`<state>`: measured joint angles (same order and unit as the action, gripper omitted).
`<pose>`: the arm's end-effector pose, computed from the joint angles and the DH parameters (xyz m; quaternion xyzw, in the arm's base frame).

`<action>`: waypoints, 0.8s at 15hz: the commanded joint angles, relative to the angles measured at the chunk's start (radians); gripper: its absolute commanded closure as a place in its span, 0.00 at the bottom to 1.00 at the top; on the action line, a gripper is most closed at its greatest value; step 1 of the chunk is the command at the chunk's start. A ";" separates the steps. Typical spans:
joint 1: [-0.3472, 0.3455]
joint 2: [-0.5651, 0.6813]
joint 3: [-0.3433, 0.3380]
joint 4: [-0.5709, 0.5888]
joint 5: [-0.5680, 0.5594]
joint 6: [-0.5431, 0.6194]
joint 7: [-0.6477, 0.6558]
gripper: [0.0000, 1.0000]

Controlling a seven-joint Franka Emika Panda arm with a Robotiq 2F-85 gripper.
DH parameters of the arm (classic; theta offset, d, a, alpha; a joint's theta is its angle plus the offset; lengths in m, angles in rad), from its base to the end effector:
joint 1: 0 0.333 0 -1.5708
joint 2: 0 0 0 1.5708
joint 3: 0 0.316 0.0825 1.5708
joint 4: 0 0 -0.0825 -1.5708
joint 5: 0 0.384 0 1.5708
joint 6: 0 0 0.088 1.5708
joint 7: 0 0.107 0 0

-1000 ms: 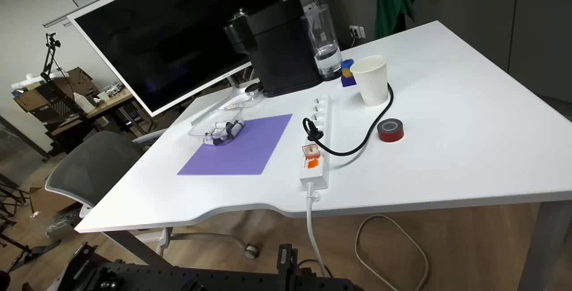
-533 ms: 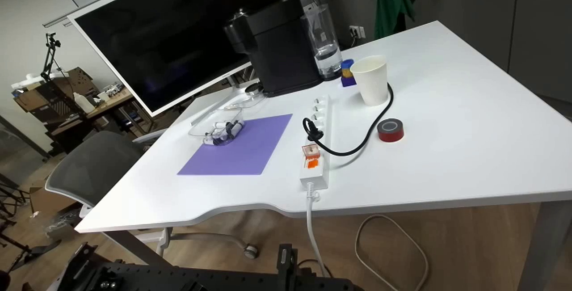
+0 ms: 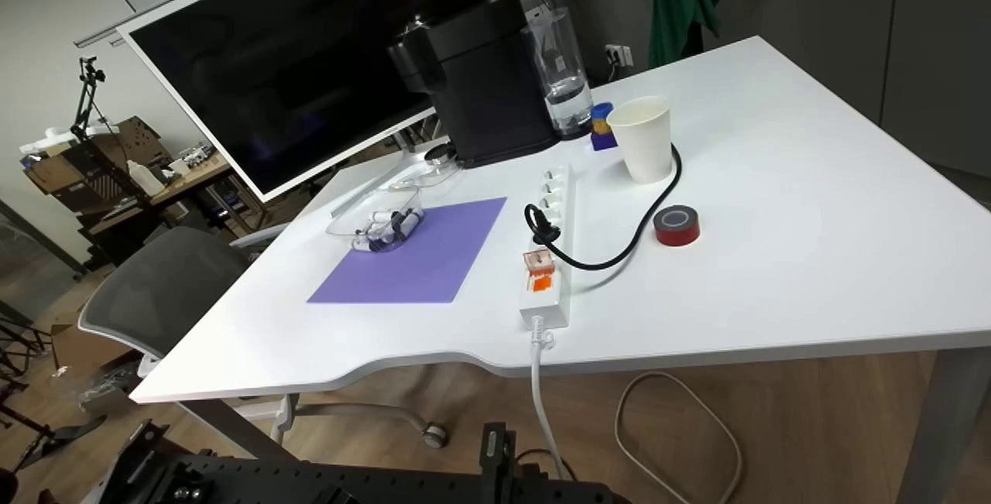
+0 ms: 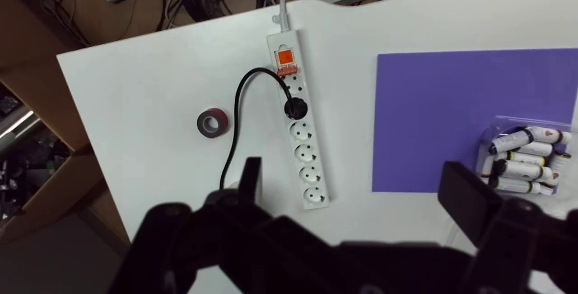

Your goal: Turn on the switch of the extension cord

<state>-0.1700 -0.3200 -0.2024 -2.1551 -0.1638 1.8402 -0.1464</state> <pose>0.4222 -0.1873 0.5287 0.9952 -0.0859 -0.0117 0.0458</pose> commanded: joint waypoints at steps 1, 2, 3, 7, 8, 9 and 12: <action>-0.014 -0.012 -0.004 -0.140 -0.057 0.208 0.005 0.00; -0.019 -0.008 -0.010 -0.182 -0.067 0.276 -0.005 0.00; -0.025 -0.001 -0.014 -0.218 -0.074 0.331 -0.002 0.00; -0.055 0.043 -0.035 -0.342 -0.087 0.469 -0.012 0.26; -0.062 0.058 -0.040 -0.366 -0.084 0.490 -0.016 0.33; -0.069 0.072 -0.047 -0.390 -0.082 0.507 -0.022 0.40; -0.092 0.117 -0.061 -0.446 -0.088 0.552 -0.029 0.63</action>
<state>-0.2414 -0.2314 -0.2494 -2.5568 -0.2366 2.3491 -0.1678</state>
